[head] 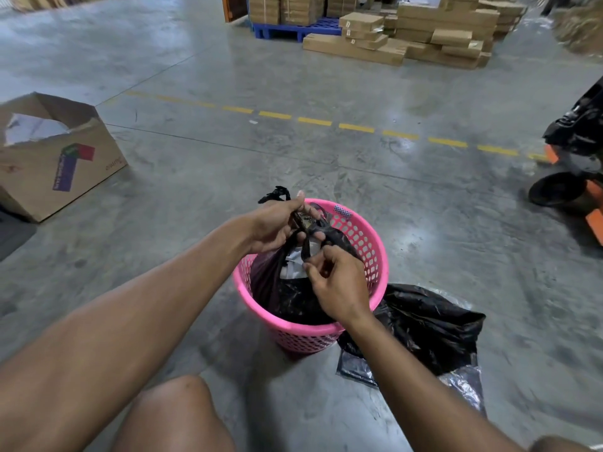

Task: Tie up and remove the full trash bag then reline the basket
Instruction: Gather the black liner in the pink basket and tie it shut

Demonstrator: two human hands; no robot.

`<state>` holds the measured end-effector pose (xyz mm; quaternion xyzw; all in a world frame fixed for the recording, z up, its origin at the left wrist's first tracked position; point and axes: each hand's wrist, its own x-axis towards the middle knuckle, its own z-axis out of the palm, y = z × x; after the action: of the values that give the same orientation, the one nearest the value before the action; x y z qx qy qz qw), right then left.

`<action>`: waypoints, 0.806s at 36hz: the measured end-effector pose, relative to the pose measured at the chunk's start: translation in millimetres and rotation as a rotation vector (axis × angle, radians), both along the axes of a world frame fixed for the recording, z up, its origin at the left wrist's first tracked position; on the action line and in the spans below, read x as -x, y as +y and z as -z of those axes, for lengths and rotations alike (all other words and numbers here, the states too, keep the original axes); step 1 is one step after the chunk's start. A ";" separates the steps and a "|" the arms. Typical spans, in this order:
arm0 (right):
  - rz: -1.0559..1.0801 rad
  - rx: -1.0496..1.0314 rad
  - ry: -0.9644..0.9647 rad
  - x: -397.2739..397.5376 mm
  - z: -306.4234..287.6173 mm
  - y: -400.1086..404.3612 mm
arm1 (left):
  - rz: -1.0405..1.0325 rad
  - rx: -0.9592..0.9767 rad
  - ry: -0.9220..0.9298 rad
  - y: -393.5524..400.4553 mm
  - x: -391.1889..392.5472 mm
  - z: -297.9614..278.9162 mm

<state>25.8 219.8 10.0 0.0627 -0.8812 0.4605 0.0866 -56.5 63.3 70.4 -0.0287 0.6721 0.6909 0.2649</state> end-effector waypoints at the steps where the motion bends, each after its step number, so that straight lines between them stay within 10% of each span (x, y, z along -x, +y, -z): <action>1: 0.013 0.000 -0.053 2.4 3.9 -0.3 | 0.013 0.066 0.030 0.6 -1.8 1.0; 9: 0.127 0.125 0.093 35.0 -33.0 9.4 | 0.315 1.119 1.256 -23.1 -17.6 20.0; 18: -0.517 -0.334 0.162 86.8 -78.5 7.2 | 0.400 1.100 1.528 -22.4 -20.6 41.6; 29: -0.417 -0.347 0.120 93.9 -66.7 28.7 | 0.110 0.793 1.252 -15.6 -31.4 57.1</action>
<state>-68.1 248.5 76.7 0.2836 -0.9083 0.3061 0.0298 -25.2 47.7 13.4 0.3107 0.8968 0.2692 -0.1635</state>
